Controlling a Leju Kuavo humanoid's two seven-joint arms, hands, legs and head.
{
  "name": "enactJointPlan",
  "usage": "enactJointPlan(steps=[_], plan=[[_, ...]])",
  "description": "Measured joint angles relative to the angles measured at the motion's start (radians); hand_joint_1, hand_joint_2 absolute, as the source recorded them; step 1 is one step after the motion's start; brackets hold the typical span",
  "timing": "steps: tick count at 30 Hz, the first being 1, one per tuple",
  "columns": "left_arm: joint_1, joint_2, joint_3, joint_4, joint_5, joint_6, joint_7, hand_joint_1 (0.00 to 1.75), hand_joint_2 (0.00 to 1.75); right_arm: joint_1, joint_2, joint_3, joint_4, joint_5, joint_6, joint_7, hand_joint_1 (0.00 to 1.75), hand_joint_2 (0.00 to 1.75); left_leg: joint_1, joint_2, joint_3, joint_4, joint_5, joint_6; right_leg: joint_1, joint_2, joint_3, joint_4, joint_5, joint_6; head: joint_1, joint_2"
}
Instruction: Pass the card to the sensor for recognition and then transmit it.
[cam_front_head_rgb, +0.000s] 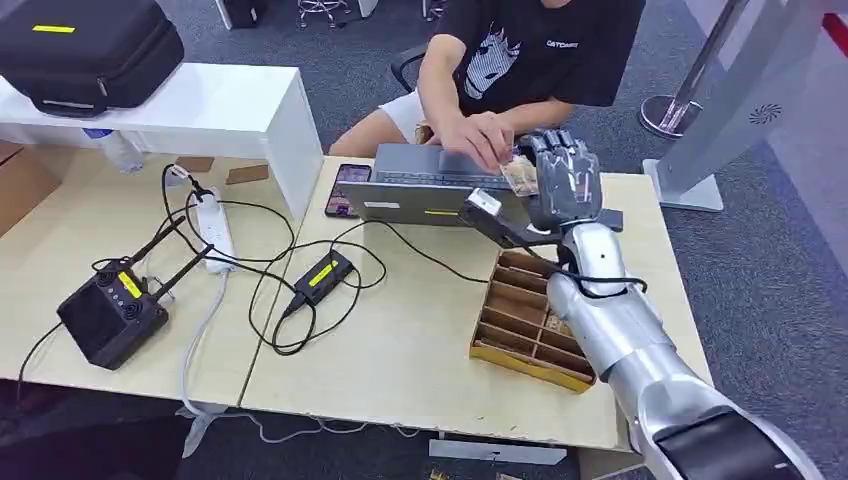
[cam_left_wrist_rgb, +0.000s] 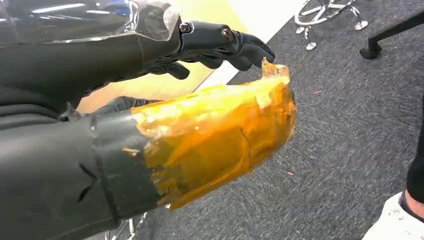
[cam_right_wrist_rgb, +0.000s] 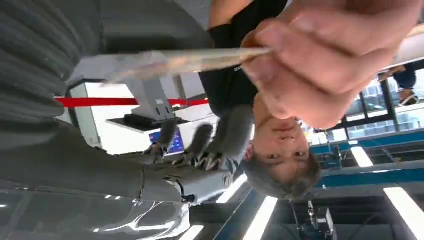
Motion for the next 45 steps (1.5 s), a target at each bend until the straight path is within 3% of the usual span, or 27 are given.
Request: enactJointPlan(steps=[8,12,13,21,25,29,32,36,42,45], plan=[[0.0,0.0,0.0,0.0,0.015,0.0,0.013,0.0,0.0,0.01,0.001,-0.013,-0.007,-0.087,0.0,-0.089,1.52,1.75,0.0,0.0,0.0,0.0,0.0,0.0,0.0,0.0,0.0,0.0,0.0,0.0,0.0,0.0],[0.0,0.0,0.0,0.0,0.021,0.0,0.016,0.0,0.0,0.026,0.005,-0.013,-0.026,-0.107,0.0,-0.12,1.61,1.75,0.0,0.0,0.0,0.0,0.0,0.0,0.0,0.0,0.0,0.0,0.0,0.0,0.0,0.0],[0.0,0.0,0.0,0.0,0.024,0.0,0.016,0.0,0.0,0.031,0.006,-0.013,-0.031,-0.115,0.001,-0.129,1.71,1.75,0.0,0.0,0.0,0.0,0.0,0.0,0.0,0.0,0.0,0.0,0.0,0.0,0.0,0.0],[0.0,-0.001,0.0,0.0,0.057,0.0,0.046,0.0,0.0,0.133,0.011,-0.01,-0.189,-0.213,0.03,-0.208,1.75,1.75,0.0,0.0,0.0,0.0,0.0,0.0,0.0,0.0,0.0,0.0,0.0,0.0,0.0,0.0],[0.002,-0.001,0.0,-0.001,0.094,0.0,0.069,0.0,0.0,0.237,0.002,-0.008,-0.363,-0.308,0.065,-0.222,1.75,1.75,0.0,-0.001,0.0,0.0,0.0,0.0,0.0,-0.001,0.0,-0.001,-0.001,0.0,-0.001,0.0],[0.008,-0.001,0.0,-0.005,0.118,0.0,0.103,0.0,0.0,0.405,-0.03,-0.01,-0.603,-0.495,0.09,-0.261,1.75,1.75,0.0,-0.003,-0.001,0.0,-0.002,-0.001,0.0,-0.004,0.0,-0.001,-0.002,0.0,0.0,0.0],[0.009,-0.001,0.0,-0.01,0.121,0.0,0.108,0.0,0.0,0.475,-0.049,-0.01,-0.713,-0.518,0.096,-0.271,1.75,1.75,0.0,-0.002,-0.001,0.0,-0.002,-0.001,0.0,-0.002,0.0,-0.001,-0.002,0.0,0.0,0.0],[0.014,-0.001,0.001,-0.018,0.144,0.0,0.136,0.0,0.0,0.632,-0.071,-0.023,-0.884,-0.653,0.112,-0.347,1.75,1.75,0.0,-0.007,-0.001,0.0,-0.003,0.001,0.0,-0.007,0.002,-0.002,-0.005,0.002,0.0,0.0],[0.026,-0.001,0.001,-0.029,0.174,0.0,0.14,0.0,0.0,0.868,-0.11,-0.073,-1.073,-0.735,0.102,-0.408,1.75,1.75,0.0,-0.004,-0.001,0.0,-0.005,0.0,0.0,-0.006,0.001,-0.002,-0.006,0.001,0.0,0.0],[0.027,-0.001,0.001,-0.038,0.173,0.0,0.14,0.0,0.0,0.918,-0.119,-0.118,-1.114,-0.697,0.07,-0.384,1.75,1.75,0.0,-0.004,-0.001,0.0,-0.006,0.001,0.0,-0.006,0.001,-0.002,-0.006,0.001,0.0,0.0]])
